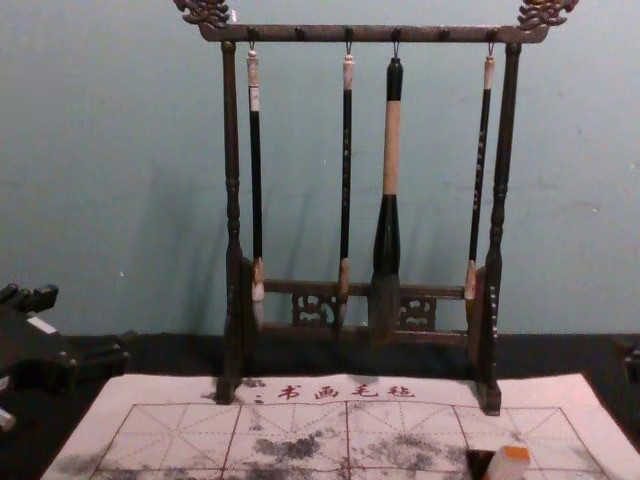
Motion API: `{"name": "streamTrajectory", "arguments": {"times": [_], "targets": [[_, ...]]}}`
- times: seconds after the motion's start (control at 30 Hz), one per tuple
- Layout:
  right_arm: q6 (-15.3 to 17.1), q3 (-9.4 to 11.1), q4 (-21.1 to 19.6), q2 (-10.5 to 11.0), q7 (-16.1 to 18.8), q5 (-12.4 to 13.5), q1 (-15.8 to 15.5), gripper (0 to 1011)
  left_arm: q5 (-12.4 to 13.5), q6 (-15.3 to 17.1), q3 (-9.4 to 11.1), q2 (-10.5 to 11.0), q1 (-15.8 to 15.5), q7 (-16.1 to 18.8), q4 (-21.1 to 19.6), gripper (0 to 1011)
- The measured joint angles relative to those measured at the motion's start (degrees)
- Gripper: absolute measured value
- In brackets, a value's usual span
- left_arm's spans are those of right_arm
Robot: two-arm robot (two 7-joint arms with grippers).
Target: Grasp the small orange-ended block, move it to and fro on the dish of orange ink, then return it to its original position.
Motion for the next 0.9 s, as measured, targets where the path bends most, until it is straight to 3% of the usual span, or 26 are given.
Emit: {"name": "streamTrajectory", "arguments": {"times": [0.27,0.37,0.6,0.7,0.9], "targets": [[-0.03,0.03,0.00,0.00,0.04,0.00,-0.02,1003,0.00,0.00,0.00,0.00,0.00,0.00,0.00,1001],[-1.40,0.18,0.00,0.32,1.64,0.02,-0.39,1002,0.00,0.00,0.00,0.00,0.00,0.00,0.00,1001],[-6.96,-0.04,-0.67,2.35,9.49,1.23,-2.28,1002,0.00,0.00,0.00,0.00,0.00,0.00,0.00,1001],[-11.08,-0.14,-0.87,3.41,14.65,3.11,-3.77,1003,0.00,0.00,0.00,0.00,0.00,0.00,0.00,1001],[-15.98,-0.43,-1.10,4.50,23.41,7.44,-5.51,1003,0.00,0.00,0.00,0.00,0.00,0.00,0.00,1001]]}}
